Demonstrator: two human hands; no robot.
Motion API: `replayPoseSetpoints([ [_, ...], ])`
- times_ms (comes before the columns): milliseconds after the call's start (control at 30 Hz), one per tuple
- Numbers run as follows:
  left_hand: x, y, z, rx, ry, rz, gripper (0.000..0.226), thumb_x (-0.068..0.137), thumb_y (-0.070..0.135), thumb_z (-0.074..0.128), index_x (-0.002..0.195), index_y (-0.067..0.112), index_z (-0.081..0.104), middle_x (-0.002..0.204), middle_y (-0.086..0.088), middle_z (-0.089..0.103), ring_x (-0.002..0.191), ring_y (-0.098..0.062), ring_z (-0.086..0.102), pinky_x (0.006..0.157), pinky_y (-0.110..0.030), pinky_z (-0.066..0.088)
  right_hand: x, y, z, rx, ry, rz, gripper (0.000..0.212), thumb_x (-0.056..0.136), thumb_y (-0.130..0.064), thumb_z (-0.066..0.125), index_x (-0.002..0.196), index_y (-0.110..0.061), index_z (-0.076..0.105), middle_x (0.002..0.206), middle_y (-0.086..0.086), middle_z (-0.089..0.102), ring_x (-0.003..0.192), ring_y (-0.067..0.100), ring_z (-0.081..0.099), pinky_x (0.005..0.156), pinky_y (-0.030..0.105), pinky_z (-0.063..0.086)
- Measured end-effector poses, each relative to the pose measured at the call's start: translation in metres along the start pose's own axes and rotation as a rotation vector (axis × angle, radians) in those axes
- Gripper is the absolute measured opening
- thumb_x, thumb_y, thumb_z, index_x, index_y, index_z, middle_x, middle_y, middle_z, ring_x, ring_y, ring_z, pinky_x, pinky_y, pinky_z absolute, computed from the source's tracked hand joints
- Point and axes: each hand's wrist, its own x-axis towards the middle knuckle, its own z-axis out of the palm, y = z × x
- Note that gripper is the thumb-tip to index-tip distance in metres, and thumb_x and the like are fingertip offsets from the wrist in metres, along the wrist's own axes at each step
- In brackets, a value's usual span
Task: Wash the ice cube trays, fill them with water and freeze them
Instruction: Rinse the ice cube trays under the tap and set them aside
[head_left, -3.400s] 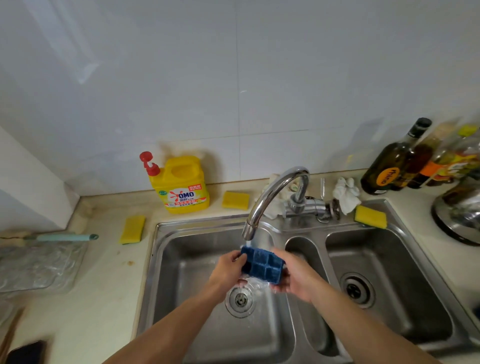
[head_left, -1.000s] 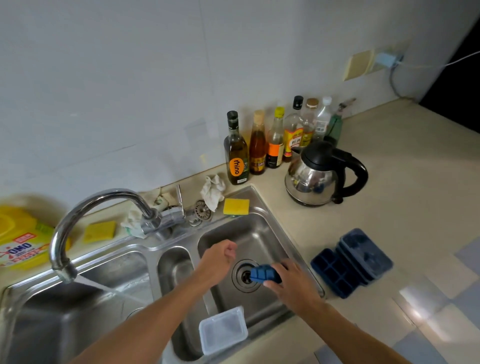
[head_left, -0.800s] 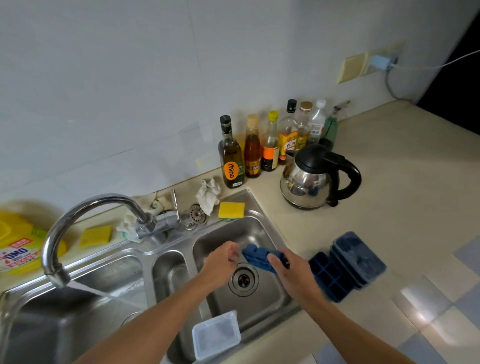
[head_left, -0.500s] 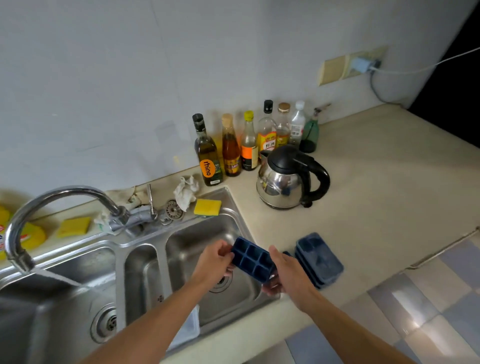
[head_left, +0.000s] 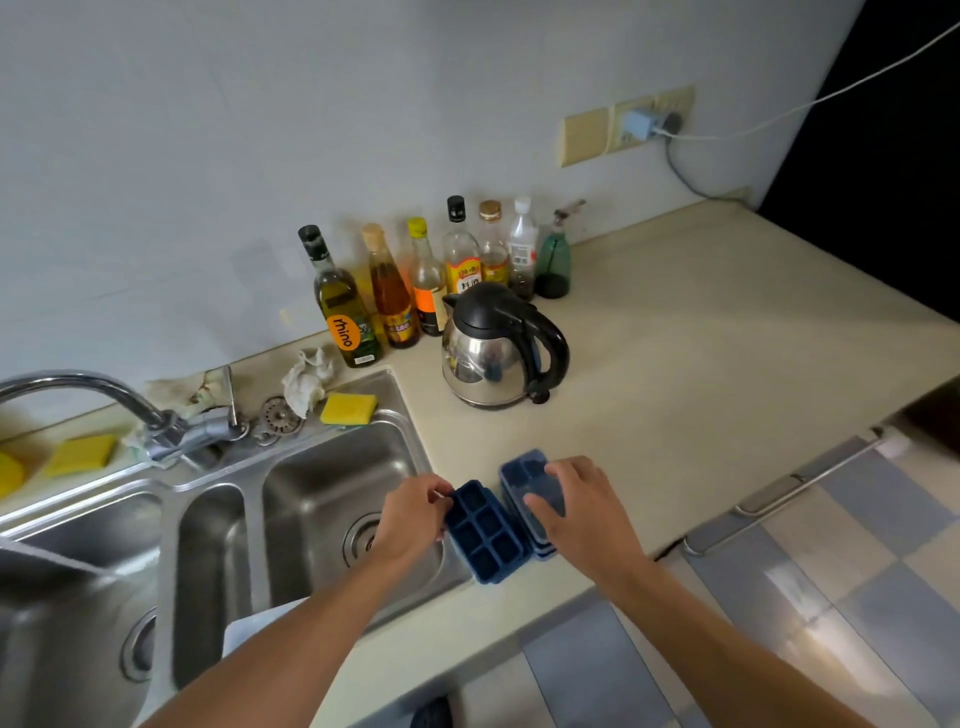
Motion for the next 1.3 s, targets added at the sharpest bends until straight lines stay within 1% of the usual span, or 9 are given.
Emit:
replayPoseSetpoints([
  [133, 0.005, 0.002, 0.008, 0.066, -0.001, -0.027, 0.03, 0.095, 0.008, 0.057, 0.079, 0.03, 0.069, 0.068, 0.001, 0.073, 0.058, -0.014, 0.071, 0.064, -0.033, 0.063, -0.005, 0.006, 0.008, -0.062, -0.082, 0.043, 0.057, 0.098, -0.045, 0.058, 0.145, -0.017, 0.042, 0.146, 0.003, 0.043, 0.129, 0.023, 0.043, 0.106, 0.037, 0.044],
  [467, 0.015, -0.011, 0.022, -0.031, -0.11, -0.053, 0.025, 0.099, 0.006, 0.054, 0.093, 0.023, 0.072, 0.07, -0.001, 0.073, 0.059, -0.014, 0.068, 0.06, -0.038, 0.062, -0.005, 0.003, 0.031, -0.184, -0.08, 0.126, 0.066, 0.094, -0.046, 0.062, 0.149, -0.022, 0.034, 0.149, 0.003, 0.038, 0.128, 0.024, 0.045, 0.107, 0.039, 0.044],
  [567, 0.018, -0.02, 0.018, 0.061, -0.146, 0.037, 0.02, 0.1, 0.015, 0.057, 0.103, 0.022, 0.075, 0.063, 0.011, 0.066, 0.05, -0.004, 0.062, 0.048, -0.022, 0.052, -0.004, -0.001, 0.033, -0.164, -0.054, 0.148, 0.063, 0.093, -0.04, 0.062, 0.148, -0.022, 0.038, 0.147, 0.004, 0.04, 0.127, 0.024, 0.045, 0.105, 0.036, 0.044],
  [633, 0.02, -0.021, 0.012, 0.11, -0.204, 0.103, 0.021, 0.101, 0.023, 0.057, 0.114, 0.019, 0.074, 0.072, 0.013, 0.068, 0.058, -0.002, 0.064, 0.057, -0.016, 0.05, -0.004, -0.005, 0.032, -0.104, -0.004, 0.174, 0.062, 0.091, -0.037, 0.064, 0.146, -0.021, 0.042, 0.146, 0.003, 0.042, 0.127, 0.022, 0.044, 0.103, 0.035, 0.046],
  [733, 0.021, -0.021, -0.001, 0.079, -0.231, 0.079, 0.034, 0.104, 0.033, 0.053, 0.129, 0.013, 0.064, 0.108, -0.007, 0.074, 0.091, -0.02, 0.072, 0.084, -0.036, 0.059, -0.002, -0.02, 0.032, -0.031, 0.085, 0.179, 0.058, 0.089, -0.038, 0.066, 0.141, -0.022, 0.048, 0.142, 0.0, 0.045, 0.124, 0.017, 0.044, 0.096, 0.027, 0.044],
  [800, 0.02, -0.022, -0.015, -0.049, -0.209, 0.021, 0.035, 0.105, 0.034, 0.05, 0.125, 0.01, 0.063, 0.108, -0.012, 0.072, 0.089, -0.023, 0.072, 0.086, -0.044, 0.06, 0.002, -0.039, 0.036, 0.005, 0.107, 0.155, 0.056, 0.088, -0.039, 0.068, 0.139, -0.024, 0.05, 0.14, -0.003, 0.047, 0.12, 0.015, 0.047, 0.093, 0.026, 0.046],
  [933, 0.016, -0.028, -0.057, -0.507, -0.226, -0.136, 0.038, 0.106, 0.038, 0.045, 0.115, 0.006, 0.064, 0.1, -0.014, 0.07, 0.071, -0.021, 0.07, 0.065, -0.035, 0.058, 0.018, -0.095, 0.053, 0.121, 0.124, 0.096, 0.053, 0.086, -0.039, 0.072, 0.134, -0.027, 0.055, 0.132, -0.008, 0.053, 0.108, 0.009, 0.053, 0.089, 0.024, 0.046],
  [1100, 0.005, -0.068, -0.119, -0.71, -0.193, -0.147, 0.056, 0.104, 0.057, 0.033, 0.118, 0.016, 0.069, 0.107, -0.016, 0.073, 0.089, -0.028, 0.071, 0.089, -0.049, 0.057, 0.041, -0.179, 0.091, 0.222, 0.033, -0.034, 0.056, 0.082, -0.045, 0.074, 0.133, -0.03, 0.054, 0.119, -0.011, 0.058, 0.103, 0.003, 0.058, 0.089, 0.024, 0.052],
  [1300, -0.017, -0.135, -0.188, -0.928, 0.001, -0.275, 0.065, 0.096, 0.071, 0.032, 0.116, 0.023, 0.071, 0.105, -0.009, 0.077, 0.098, -0.028, 0.074, 0.086, -0.048, 0.061, 0.046, -0.271, 0.148, 0.325, -0.184, -0.177, 0.058, 0.073, -0.056, 0.068, 0.127, -0.037, 0.059, 0.111, -0.018, 0.066, 0.097, -0.004, 0.063, 0.086, 0.022, 0.056],
])
